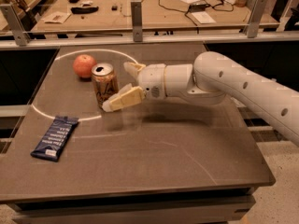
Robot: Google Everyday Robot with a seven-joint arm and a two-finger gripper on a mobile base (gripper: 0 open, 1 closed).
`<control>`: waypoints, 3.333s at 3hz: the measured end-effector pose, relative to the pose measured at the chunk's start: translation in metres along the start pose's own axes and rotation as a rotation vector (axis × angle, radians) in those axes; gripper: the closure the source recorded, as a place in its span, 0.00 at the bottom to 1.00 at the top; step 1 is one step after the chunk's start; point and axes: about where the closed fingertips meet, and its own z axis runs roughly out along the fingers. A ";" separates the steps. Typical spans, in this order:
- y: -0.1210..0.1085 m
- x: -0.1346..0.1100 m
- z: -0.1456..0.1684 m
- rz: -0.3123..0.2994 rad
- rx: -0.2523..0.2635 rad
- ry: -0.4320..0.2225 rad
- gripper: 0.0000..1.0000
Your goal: Knock orange can over
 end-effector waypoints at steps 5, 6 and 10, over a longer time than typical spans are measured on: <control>0.007 -0.003 0.036 0.013 0.005 -0.139 0.00; 0.005 -0.009 0.043 -0.026 0.002 -0.134 0.00; 0.008 -0.025 0.036 -0.192 -0.029 -0.175 0.87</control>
Offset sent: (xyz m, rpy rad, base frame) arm -0.0004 0.0105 0.0006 0.0017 -0.0306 0.0108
